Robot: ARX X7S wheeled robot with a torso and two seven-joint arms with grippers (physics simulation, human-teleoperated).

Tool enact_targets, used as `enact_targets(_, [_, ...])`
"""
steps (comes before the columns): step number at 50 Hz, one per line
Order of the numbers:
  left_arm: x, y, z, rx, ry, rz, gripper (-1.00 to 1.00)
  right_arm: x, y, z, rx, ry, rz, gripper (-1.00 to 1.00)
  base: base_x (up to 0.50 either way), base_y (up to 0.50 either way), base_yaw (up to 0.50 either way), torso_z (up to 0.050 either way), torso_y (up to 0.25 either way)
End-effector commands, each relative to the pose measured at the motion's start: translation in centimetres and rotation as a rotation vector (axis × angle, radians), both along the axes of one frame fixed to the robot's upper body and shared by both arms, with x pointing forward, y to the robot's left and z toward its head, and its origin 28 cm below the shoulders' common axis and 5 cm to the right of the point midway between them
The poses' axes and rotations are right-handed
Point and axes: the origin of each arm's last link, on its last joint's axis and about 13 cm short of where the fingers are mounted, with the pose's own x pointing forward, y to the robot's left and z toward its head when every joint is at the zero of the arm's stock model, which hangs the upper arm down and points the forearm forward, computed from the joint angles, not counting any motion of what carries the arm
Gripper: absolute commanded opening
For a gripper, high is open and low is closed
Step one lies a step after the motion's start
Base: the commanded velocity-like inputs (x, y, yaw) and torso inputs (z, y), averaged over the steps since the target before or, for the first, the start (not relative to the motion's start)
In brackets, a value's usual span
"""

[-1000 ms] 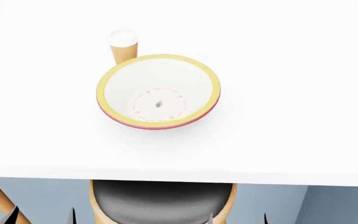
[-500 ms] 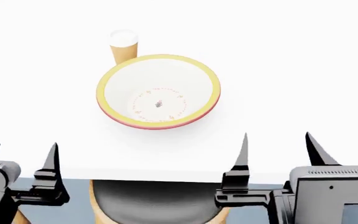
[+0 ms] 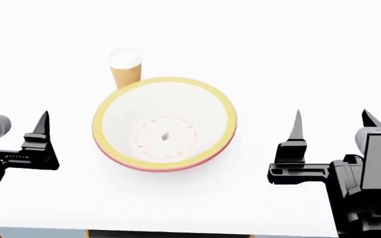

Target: Place the cup inside the bowl on the dining table and move the bowl to any counter.

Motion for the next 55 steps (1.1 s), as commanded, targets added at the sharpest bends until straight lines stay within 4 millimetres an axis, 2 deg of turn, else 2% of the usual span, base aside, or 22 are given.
enact_targets(1, [0.5,0.7,0.4,-0.004,0.007,0.009,1.00,0.5,-0.3,0.0,0.014,0.020,-0.009,1.00,0.49,0.02,0.00,0.000,0.000])
enact_targets(17, [0.0,1.5,0.3,-0.020,0.011,0.044,1.00,0.5,-0.1,0.3,-0.005,0.015,-0.002,1.00,0.50,0.05,0.00,0.000,0.000])
enact_targets(25, [-0.2,1.6,-0.3,-0.018,0.027,0.053,1.00,-0.1,-0.6,0.2,0.013,0.014,-0.028,1.00,0.48,0.07,0.00,0.000,0.002])
enact_targets(44, [-0.2,1.6,-0.7,-0.023,0.034,0.063,1.00,0.0,-0.3,0.5,0.009,0.030,-0.017,1.00,0.31,0.07,0.00,0.000,0.000])
enact_targets(49, [-0.1,1.6,-0.7,-0.022,0.034,0.059,1.00,0.1,-0.1,1.1,0.020,0.028,0.026,1.00,0.00,0.00,0.00,0.000,0.000])
enact_targets(55, [-0.2,1.8,-0.5,-0.021,0.031,0.070,1.00,0.8,1.7,3.2,-0.079,0.116,0.262,1.00,0.00,0.00,0.00,0.000,0.002])
